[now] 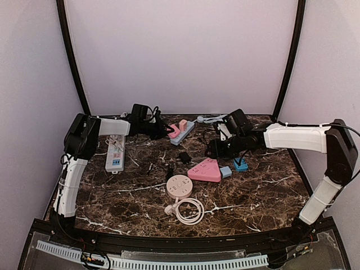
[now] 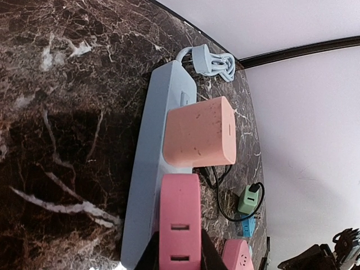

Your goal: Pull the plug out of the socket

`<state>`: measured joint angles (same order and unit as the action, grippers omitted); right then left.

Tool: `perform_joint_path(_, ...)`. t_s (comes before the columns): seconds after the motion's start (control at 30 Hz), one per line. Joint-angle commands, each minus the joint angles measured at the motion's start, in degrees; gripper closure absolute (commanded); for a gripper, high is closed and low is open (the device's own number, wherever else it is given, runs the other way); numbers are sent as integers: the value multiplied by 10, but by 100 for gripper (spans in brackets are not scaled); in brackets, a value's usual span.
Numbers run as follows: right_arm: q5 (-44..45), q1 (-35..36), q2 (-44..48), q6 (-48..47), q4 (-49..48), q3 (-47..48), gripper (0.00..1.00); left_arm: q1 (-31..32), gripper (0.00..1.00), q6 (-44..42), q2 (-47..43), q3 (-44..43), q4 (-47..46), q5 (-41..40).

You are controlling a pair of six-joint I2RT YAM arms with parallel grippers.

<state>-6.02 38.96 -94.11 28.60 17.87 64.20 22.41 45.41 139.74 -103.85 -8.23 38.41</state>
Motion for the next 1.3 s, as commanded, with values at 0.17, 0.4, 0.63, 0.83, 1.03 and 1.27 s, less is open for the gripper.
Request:
perform_joint_path(0.17, -11, -2, -19, 8, -25, 20, 45, 20, 100, -22, -102, 115, 11, -46)
perform_joint_path(0.4, -33, -2, -46, 19, -24, 49, 45, 35, 100, -14, -151, 208, -35, -66)
perform_joint_path(0.63, -42, -2, -65, 45, -27, 65, 45, 57, 100, 1, -187, 299, -82, -86)
perform_joint_path(0.83, -59, 0, -80, 73, -36, 74, 45, 79, 100, 18, -198, 353, -119, -104)
perform_joint_path(1.03, -57, 5, -89, 84, -34, 83, 45, 95, 100, 27, -217, 398, -147, -117)
perform_joint_path(1.27, -60, 8, -104, 92, -21, 107, 45, 112, 100, 37, -233, 430, -164, -130)
